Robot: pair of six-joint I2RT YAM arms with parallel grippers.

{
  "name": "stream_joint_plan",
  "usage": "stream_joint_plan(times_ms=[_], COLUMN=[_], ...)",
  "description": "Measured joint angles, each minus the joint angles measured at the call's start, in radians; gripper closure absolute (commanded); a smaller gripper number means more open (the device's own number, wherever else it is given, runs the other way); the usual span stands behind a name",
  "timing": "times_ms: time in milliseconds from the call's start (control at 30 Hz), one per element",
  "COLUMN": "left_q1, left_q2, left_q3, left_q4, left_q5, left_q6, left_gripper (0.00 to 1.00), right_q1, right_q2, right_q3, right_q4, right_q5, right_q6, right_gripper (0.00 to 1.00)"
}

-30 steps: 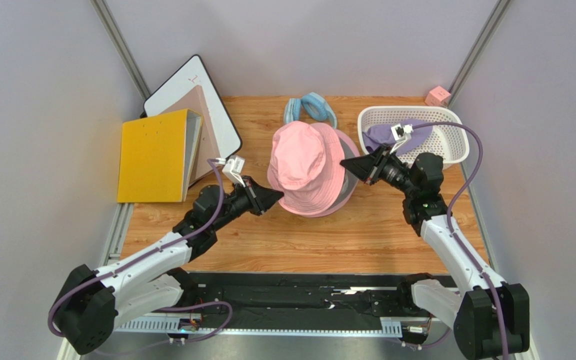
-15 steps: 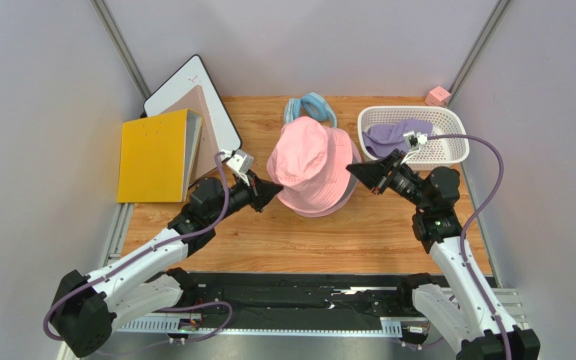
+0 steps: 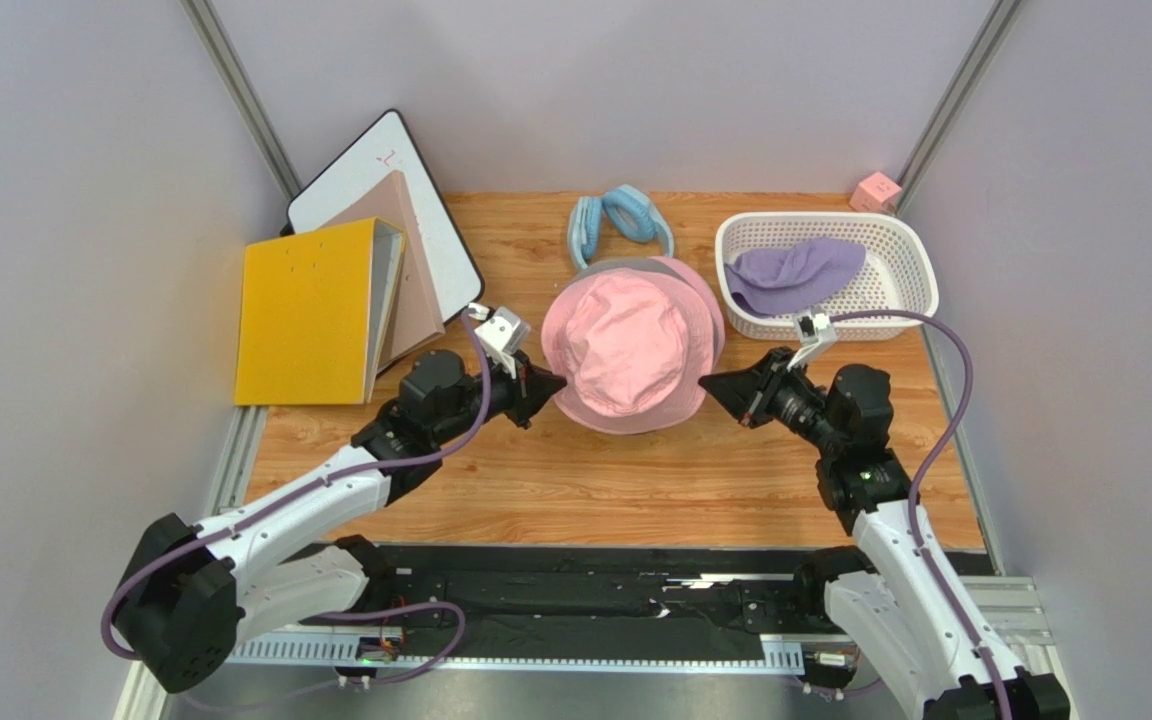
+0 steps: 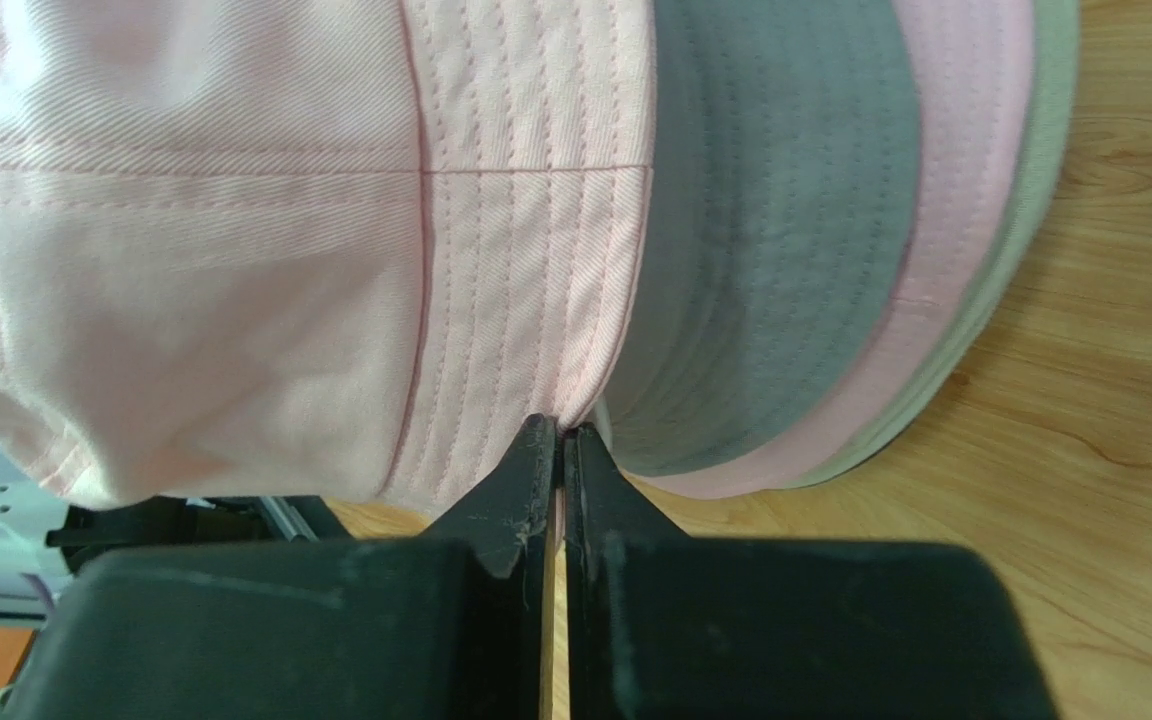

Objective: Stack the hats
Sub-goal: Stack the hat on the hat.

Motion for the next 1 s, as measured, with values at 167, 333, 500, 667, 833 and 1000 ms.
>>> stream_joint_plan(times_ms=[167, 333, 500, 667, 833, 1000], left_q1=[-0.001, -0.004, -0.002, 0.027, 0.077, 0.132], left_q2=[0.040, 0.133, 0.202, 0.238, 0.239, 0.239], left_q3=[0.018, 0.075, 0.120, 0.146, 0.146, 0.153], left_q4=[-0.008, -0.035, -0.044, -0.045, -0.060, -0.068], left_q5=[-0.038, -0.092, -0.114, -0.114, -0.086, -0.042], left_q6=[0.002, -0.010, -0.037, -0.073, -0.105, -0.119], left_gripper=[1.00, 1.00, 1.00, 1.00, 1.00, 1.00], right_q1=[0.000, 0.000, 0.001, 0.003, 0.003, 0.002], right_q2=[0.018, 0.106, 0.193, 0.240, 0.240, 0.230], right_q3=[0.000, 0.001, 0.021, 0.056, 0.117, 0.240], right_q4=[-0.037, -0.040, -0.039, -0.037, -0.101, -0.150], right_q5=[0.080, 0.135, 0.172, 0.183, 0.167, 0.172], right_q6=[-0.020, -0.032, -0.035, -0.043, -0.074, -0.105], right_gripper=[1.00, 1.00, 1.00, 0.99, 0.41, 0.34])
